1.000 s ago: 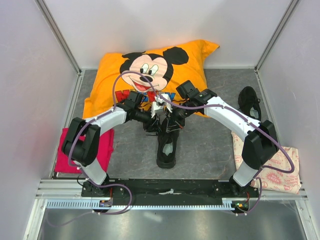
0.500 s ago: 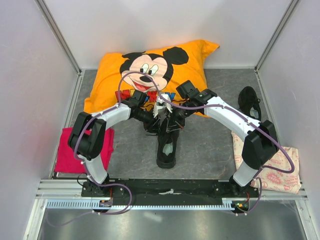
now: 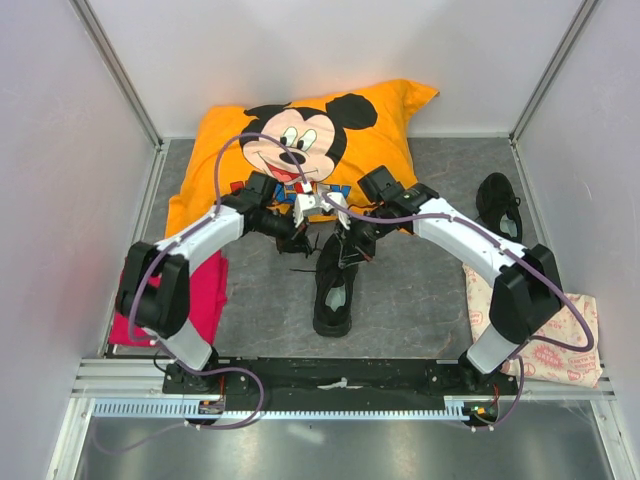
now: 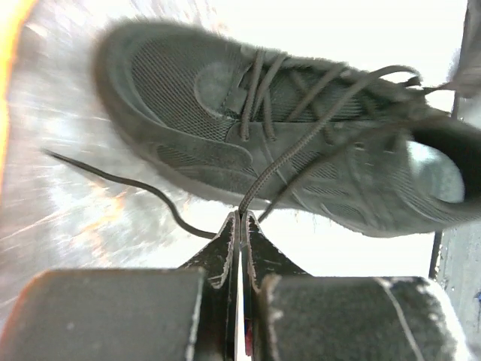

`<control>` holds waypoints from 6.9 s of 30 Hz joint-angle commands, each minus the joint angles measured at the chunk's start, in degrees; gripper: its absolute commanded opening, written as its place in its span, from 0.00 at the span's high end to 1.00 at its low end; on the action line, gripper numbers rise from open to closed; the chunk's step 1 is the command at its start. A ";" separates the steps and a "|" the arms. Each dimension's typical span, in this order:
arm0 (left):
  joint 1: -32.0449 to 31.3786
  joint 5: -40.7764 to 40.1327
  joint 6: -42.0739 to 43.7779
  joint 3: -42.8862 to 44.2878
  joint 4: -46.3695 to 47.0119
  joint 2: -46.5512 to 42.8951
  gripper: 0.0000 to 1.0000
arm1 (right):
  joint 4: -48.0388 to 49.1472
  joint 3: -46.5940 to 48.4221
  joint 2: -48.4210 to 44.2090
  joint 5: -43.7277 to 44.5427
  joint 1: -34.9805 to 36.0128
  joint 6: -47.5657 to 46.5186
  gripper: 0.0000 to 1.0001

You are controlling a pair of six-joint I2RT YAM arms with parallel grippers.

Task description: Tie the shoes

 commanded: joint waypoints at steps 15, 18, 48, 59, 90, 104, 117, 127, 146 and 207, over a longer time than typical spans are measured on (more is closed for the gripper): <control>-6.45 5.01 -8.74 -0.66 -17.58 -18.62 0.98 | 13.12 -5.65 -6.16 0.84 -2.39 8.65 1.00; -10.50 8.18 -17.08 -0.92 -11.97 -18.79 0.98 | 14.70 -6.45 -6.69 0.84 -2.39 9.71 1.00; -16.04 11.45 -88.21 -16.56 81.20 -12.20 0.99 | 19.36 -6.45 -7.14 -0.04 -2.48 15.77 1.00; -17.53 8.02 -89.10 -22.97 86.66 -11.67 0.98 | 19.10 -6.45 -7.04 -0.04 -2.57 16.47 1.00; -6.37 -5.26 -20.38 -23.52 30.76 -34.36 0.53 | 21.56 -7.94 -7.58 -4.69 -0.72 15.42 1.00; -5.14 3.45 -12.10 -19.20 33.57 -27.06 0.55 | 20.95 -6.71 -6.26 -4.69 1.47 14.98 1.00; -4.97 11.01 -6.47 -17.35 29.01 -23.36 0.96 | 19.28 -5.48 -5.99 -3.64 1.83 13.93 1.00; -0.49 9.96 -12.53 -19.90 30.76 -22.66 0.98 | 10.85 -5.57 -8.98 3.47 1.65 12.17 0.43; -0.40 9.78 -15.35 -23.33 35.51 -22.84 0.98 | 1.89 -8.03 -6.26 6.64 3.85 13.76 0.38; 2.60 4.88 -20.16 -33.86 39.27 -38.04 0.29 | 16.63 -15.94 -14.87 7.70 4.20 10.76 1.00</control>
